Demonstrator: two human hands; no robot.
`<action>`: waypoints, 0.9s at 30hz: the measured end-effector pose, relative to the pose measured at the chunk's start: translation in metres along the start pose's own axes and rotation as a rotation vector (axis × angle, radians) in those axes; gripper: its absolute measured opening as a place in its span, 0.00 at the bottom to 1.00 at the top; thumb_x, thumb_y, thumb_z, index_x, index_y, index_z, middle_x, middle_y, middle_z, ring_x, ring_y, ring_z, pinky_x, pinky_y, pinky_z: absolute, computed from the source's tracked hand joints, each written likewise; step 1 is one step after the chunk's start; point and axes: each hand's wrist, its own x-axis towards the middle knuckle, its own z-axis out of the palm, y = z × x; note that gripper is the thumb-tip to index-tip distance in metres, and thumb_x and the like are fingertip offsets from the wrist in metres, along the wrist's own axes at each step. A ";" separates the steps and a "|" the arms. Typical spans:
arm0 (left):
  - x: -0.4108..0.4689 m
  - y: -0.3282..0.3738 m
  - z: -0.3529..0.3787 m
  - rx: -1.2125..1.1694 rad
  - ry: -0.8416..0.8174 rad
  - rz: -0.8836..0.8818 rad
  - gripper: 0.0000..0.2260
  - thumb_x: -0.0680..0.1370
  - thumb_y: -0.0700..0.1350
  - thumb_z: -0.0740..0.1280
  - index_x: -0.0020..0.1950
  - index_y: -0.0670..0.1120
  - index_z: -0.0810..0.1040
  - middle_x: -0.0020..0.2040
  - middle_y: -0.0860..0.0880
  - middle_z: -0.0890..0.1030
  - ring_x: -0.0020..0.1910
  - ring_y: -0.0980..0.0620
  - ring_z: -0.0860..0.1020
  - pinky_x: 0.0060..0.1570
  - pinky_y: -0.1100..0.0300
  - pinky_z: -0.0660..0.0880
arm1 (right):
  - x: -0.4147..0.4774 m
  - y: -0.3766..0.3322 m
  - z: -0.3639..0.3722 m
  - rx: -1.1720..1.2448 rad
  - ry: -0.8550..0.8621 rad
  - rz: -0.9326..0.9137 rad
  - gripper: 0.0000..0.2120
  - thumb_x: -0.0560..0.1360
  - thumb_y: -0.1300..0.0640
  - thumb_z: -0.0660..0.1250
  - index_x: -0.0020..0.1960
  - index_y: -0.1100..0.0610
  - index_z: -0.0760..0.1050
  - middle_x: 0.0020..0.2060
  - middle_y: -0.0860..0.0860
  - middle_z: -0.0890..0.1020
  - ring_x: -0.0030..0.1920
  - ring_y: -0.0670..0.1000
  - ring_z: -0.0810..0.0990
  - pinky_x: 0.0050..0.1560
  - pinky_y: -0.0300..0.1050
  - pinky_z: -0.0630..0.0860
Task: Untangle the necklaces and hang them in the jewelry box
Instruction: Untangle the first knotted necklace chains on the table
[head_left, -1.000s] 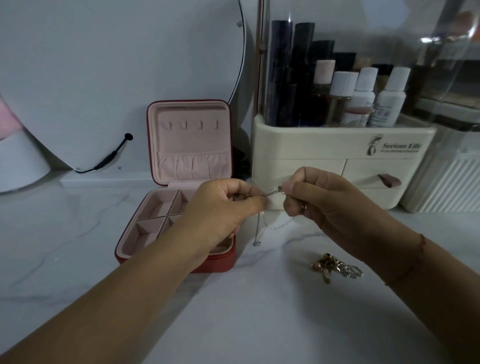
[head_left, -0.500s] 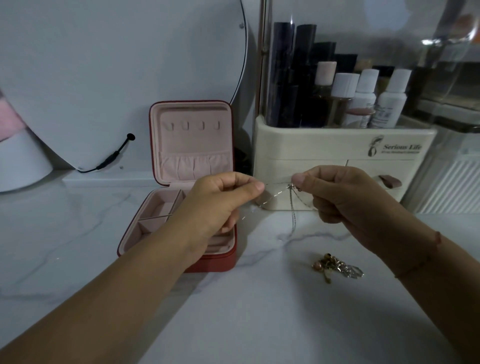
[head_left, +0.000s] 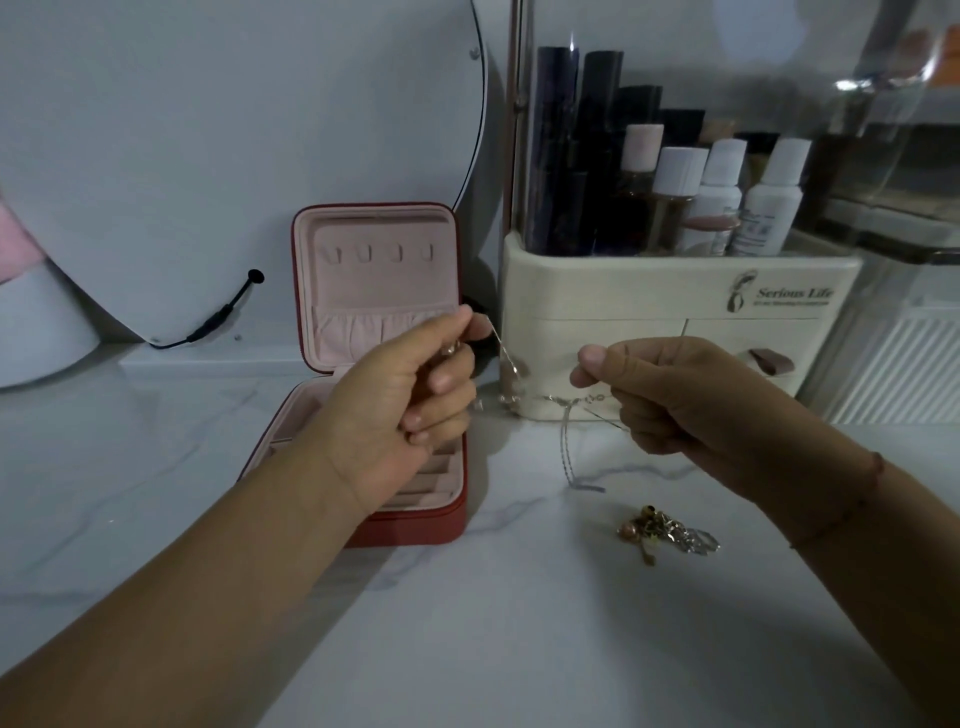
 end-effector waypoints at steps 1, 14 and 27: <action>0.000 0.001 -0.001 -0.037 0.006 0.006 0.09 0.75 0.47 0.61 0.41 0.45 0.78 0.23 0.53 0.62 0.16 0.60 0.56 0.18 0.66 0.50 | 0.000 0.000 0.000 -0.017 -0.013 0.003 0.19 0.63 0.44 0.69 0.44 0.60 0.80 0.24 0.50 0.56 0.25 0.47 0.53 0.24 0.38 0.54; -0.003 0.003 0.001 -0.037 -0.032 -0.005 0.12 0.74 0.45 0.61 0.51 0.47 0.82 0.22 0.55 0.56 0.18 0.60 0.54 0.20 0.64 0.48 | -0.002 -0.001 -0.001 -0.013 -0.134 0.043 0.12 0.66 0.53 0.70 0.44 0.60 0.82 0.21 0.47 0.58 0.23 0.46 0.54 0.24 0.37 0.56; -0.008 -0.004 0.012 0.702 0.280 0.133 0.13 0.75 0.37 0.63 0.35 0.49 0.82 0.25 0.49 0.71 0.27 0.48 0.67 0.32 0.57 0.66 | 0.002 0.005 0.009 0.005 0.011 -0.127 0.06 0.64 0.51 0.73 0.37 0.52 0.82 0.34 0.55 0.73 0.36 0.50 0.66 0.43 0.41 0.67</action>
